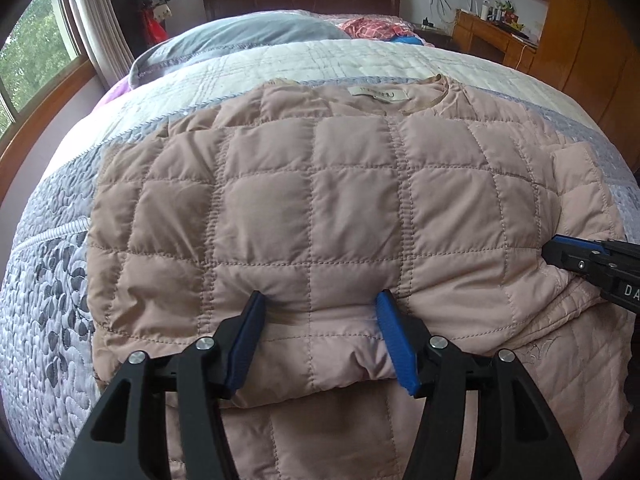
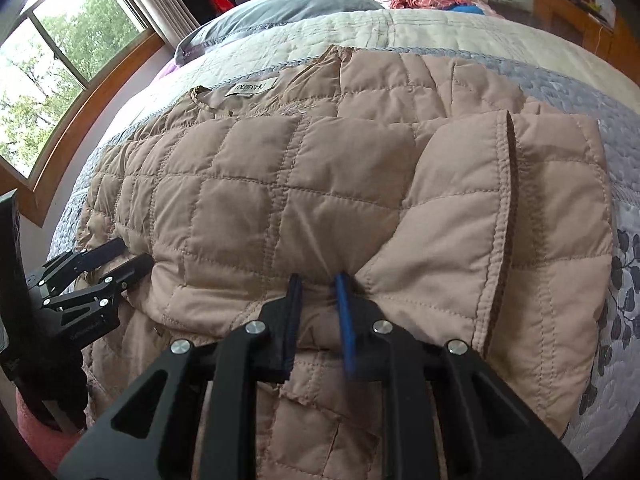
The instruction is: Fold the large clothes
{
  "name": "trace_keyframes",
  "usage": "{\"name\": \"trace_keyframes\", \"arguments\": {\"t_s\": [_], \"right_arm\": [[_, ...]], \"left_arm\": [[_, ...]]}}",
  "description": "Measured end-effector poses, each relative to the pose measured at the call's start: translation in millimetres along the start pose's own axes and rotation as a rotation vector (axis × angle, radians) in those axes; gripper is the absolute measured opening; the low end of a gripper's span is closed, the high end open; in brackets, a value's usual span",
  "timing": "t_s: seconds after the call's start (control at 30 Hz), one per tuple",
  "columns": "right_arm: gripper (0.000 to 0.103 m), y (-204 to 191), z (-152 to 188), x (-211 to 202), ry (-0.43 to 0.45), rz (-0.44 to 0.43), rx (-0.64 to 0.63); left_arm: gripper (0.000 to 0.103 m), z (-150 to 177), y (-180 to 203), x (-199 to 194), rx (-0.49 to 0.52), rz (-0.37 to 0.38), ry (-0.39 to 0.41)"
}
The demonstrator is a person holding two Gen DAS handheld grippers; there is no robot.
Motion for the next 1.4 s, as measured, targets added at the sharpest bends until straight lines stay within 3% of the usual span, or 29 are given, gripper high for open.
{"name": "trace_keyframes", "arguments": {"t_s": [0.1, 0.17, 0.27, 0.4, 0.5, 0.6, 0.7, 0.83, 1.0, 1.13, 1.2, 1.27, 1.33, 1.4], "right_arm": [[0.029, -2.2, 1.7, -28.3, 0.057, -0.063, 0.026], [0.036, -7.2, 12.8, -64.3, 0.139, -0.143, 0.025], [0.043, -8.0, 48.5, -110.2, 0.188, -0.157, -0.006], [0.056, -5.2, 119.7, -154.4, 0.196, -0.093, -0.05], [0.061, -1.0, 176.2, -176.7, 0.189, -0.102, -0.017], [0.067, 0.4, 230.3, -189.3, 0.185, -0.118, 0.032], [0.067, -0.8, 273.3, -183.5, 0.151, -0.119, 0.085], [0.067, -7.4, 304.8, -177.3, 0.137, -0.136, 0.115], [0.067, -15.3, 317.2, -175.6, 0.15, -0.146, 0.113], [0.063, -20.2, 319.0, -168.0, 0.139, -0.145, 0.095], [0.054, -21.6, 319.0, -165.6, 0.137, -0.131, 0.08], [0.039, -24.5, 317.5, -164.1, 0.133, -0.123, 0.062], [0.018, -27.1, 315.9, -162.0, 0.122, -0.139, 0.058], [0.013, -29.2, 314.5, -163.8, 0.122, -0.139, 0.05]], "left_arm": [[0.057, -2.1, -12.6, -26.0, -0.027, 0.02, -0.004], [0.058, 3.9, -26.4, -62.3, -0.049, 0.093, 0.03], [0.069, 29.7, -60.5, -113.4, -0.062, 0.132, 0.092], [0.081, 86.2, -113.5, -153.4, -0.042, 0.037, 0.134], [0.082, 135.2, -150.6, -164.9, -0.066, -0.031, 0.098], [0.082, 183.3, -180.6, -170.3, -0.139, -0.026, 0.039], [0.082, 227.0, -198.0, -175.1, -0.24, 0.043, -0.009], [0.082, 262.7, -200.0, -173.5, -0.298, 0.098, -0.038], [0.082, 277.7, -185.3, -159.7, -0.33, 0.195, -0.093], [0.083, 279.0, -177.7, -150.1, -0.317, 0.17, -0.088], [0.082, 277.9, -174.3, -149.2, -0.308, 0.162, -0.079], [0.071, 276.9, -174.0, -148.9, -0.307, 0.141, -0.068], [0.04, 275.4, -172.2, -149.3, -0.316, 0.166, -0.075], [0.02, 273.5, -170.4, -151.4, -0.34, 0.22, -0.084]]}}
Point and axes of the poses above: each gripper's, at about its wrist camera, not at the fingertips, and x roughly the way its jaws point, y to its right, z to its underside, the point moved 8 cm from there along x, roughly the way its jaws point, and after that the axes turned 14 degrees about -x, right-handed, at the moved point
